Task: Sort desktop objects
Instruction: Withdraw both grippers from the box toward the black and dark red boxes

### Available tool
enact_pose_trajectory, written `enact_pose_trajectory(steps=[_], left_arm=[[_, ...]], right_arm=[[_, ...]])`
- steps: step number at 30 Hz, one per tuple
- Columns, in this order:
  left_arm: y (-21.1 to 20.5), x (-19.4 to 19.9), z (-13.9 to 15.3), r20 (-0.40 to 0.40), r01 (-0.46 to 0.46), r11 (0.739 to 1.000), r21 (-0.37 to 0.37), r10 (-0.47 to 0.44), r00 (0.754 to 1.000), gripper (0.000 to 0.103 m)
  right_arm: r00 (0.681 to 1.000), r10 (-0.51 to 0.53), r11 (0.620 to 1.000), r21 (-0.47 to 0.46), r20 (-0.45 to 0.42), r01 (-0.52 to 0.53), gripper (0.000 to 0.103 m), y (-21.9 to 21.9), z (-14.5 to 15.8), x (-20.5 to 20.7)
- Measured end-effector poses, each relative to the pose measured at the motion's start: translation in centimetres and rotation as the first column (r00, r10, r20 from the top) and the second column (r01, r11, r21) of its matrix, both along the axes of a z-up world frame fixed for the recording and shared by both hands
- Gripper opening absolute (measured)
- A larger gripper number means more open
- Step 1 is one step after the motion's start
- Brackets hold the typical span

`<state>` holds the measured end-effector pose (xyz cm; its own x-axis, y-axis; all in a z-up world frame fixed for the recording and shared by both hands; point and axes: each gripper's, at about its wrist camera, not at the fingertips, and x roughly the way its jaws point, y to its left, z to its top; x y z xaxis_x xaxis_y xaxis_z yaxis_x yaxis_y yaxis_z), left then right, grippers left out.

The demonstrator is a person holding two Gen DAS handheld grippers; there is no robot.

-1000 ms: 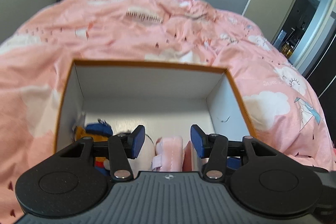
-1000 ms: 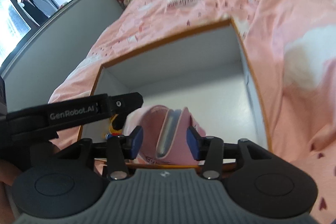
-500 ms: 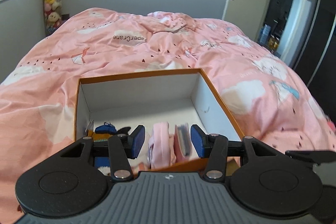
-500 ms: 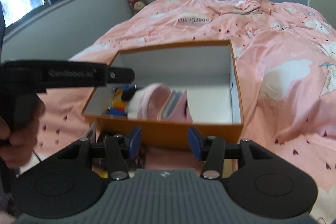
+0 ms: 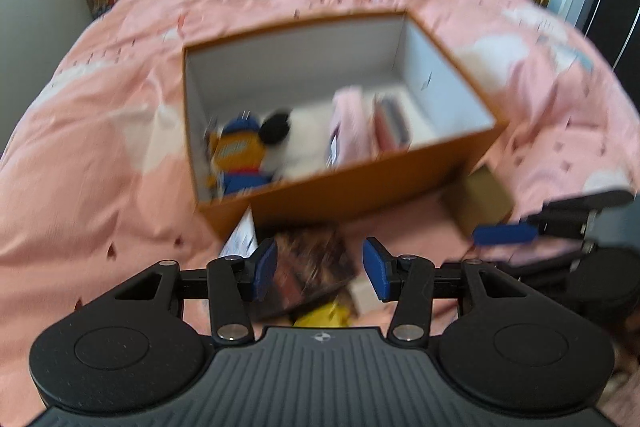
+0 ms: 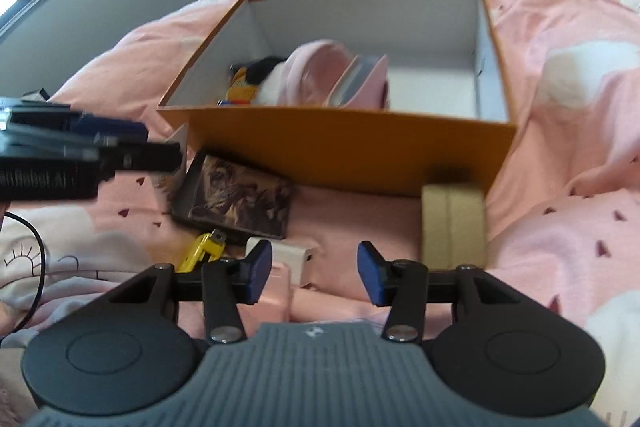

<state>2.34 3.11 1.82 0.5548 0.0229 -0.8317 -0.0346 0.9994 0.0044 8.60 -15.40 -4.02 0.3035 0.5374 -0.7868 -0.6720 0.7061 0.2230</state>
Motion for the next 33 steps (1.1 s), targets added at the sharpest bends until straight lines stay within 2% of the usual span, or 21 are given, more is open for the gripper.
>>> enact_pose_trajectory(steps=[3, 7, 14, 21, 23, 29, 33], left_arm=[[1.2, -0.7, -0.7, -0.033, -0.029, 1.0, -0.004, 0.029, 0.999, 0.056], [2.5, -1.2, -0.7, -0.034, -0.05, 0.999, 0.013, 0.05, 0.998, 0.056], [3.6, -0.6, -2.2, -0.069, -0.056, 0.996, 0.075, 0.062, 0.996, 0.056], [3.5, 0.2, -3.1, -0.011, -0.063, 0.994, 0.085, 0.064, 0.998, 0.056], [3.5, 0.3, -3.5, -0.01, -0.066, 0.994, 0.082, 0.067, 0.998, 0.056], [4.8, -0.3, -2.9, 0.012, -0.117, 0.987, 0.114, 0.117, 0.993, 0.044], [6.5, -0.6, -2.1, 0.01, -0.172, 0.978, 0.116, 0.172, 0.985, 0.044]], right_arm=[[0.999, 0.025, 1.0, -0.01, -0.02, -0.025, 0.049, 0.9, -0.5, 0.0], [0.997, 0.068, 0.998, -0.006, -0.042, -0.068, 0.049, 1.9, -0.7, -0.1], [0.982, 0.17, 0.985, 0.005, -0.08, -0.17, 0.049, 5.1, -1.0, 0.3], [0.968, 0.211, 0.977, 0.015, -0.133, -0.211, 0.049, 7.0, -1.5, 1.5], [0.967, 0.219, 0.975, 0.007, -0.132, -0.22, 0.049, 7.5, -1.6, 1.6], [0.962, 0.244, 0.97, 0.01, -0.122, -0.245, 0.051, 9.1, -1.5, 1.8], [0.963, 0.254, 0.967, 0.016, -0.092, -0.254, 0.051, 10.4, -1.1, 1.8]])
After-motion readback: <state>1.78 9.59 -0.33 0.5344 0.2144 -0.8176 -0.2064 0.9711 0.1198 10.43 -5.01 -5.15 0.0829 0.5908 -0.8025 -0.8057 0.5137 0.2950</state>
